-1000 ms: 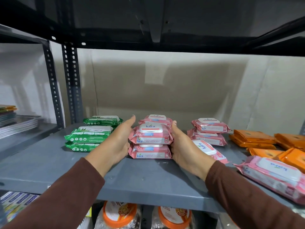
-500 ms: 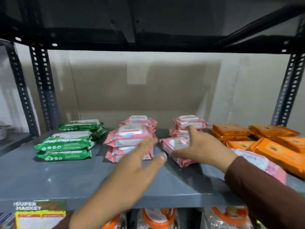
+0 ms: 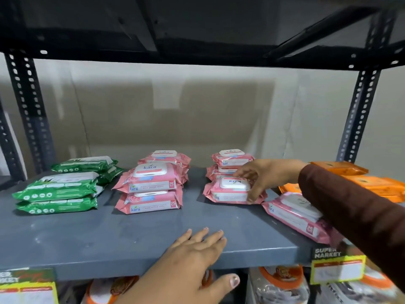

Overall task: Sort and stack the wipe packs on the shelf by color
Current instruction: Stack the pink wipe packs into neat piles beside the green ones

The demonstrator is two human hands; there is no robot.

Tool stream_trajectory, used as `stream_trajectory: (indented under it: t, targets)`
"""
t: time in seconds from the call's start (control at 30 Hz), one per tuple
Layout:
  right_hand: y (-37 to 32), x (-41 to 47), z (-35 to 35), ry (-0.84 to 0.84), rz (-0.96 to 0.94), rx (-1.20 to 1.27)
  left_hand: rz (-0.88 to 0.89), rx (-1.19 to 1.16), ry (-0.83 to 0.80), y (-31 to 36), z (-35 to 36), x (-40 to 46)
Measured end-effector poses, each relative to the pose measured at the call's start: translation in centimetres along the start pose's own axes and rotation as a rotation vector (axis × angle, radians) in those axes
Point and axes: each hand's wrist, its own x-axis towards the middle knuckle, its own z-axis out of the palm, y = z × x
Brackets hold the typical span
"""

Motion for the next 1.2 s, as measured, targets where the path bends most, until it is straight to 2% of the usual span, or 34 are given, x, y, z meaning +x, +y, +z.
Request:
stream_trajectory:
  t: [0.17,0.37,0.7,0.77,0.87,0.97,1.03,1.1,1.2]
  targets:
    - [1.6,0.7,-0.1,-0.054,-0.055,0.143,-0.005,-0.035,0.038,-0.1,0.1,-0.2]
    - [2.9,1.1,-0.1,-0.082,-0.066,0.129,-0.019,-0.075,0.031,-0.1,-0.1,0.0]
    - [2.7,-0.1,0.0,-0.033,-0.046,0.124,-0.030,-0.138,0.033,-0.2,0.3,-0.1]
    - [3.0,-0.8,-0.4,0.053,-0.043,0.230,-0.056,-0.288,0.136,-0.1,0.0,-0.1]
    - [3.6,-2.3,-1.1,0.224,-0.036,0.414,-0.146,-0.733,0.368,0.1,-1.2,1.4]
    - [4.2,-3.9,-1.2,0.305,0.040,0.431,-0.266,-1.056,0.353,1.1,-3.3,3.9]
    - [4.6,-5.1,-0.9,0.346,0.092,0.327,-0.313,-1.099,0.322,1.5,-4.1,5.2]
    - [4.8,-6.9,-0.8,0.356,0.121,0.259,-0.353,-1.040,0.308,1.9,-4.5,6.3]
    - [5.0,-10.3,-0.4,0.394,0.136,0.167,-0.333,-1.020,0.256,2.6,-4.6,6.7]
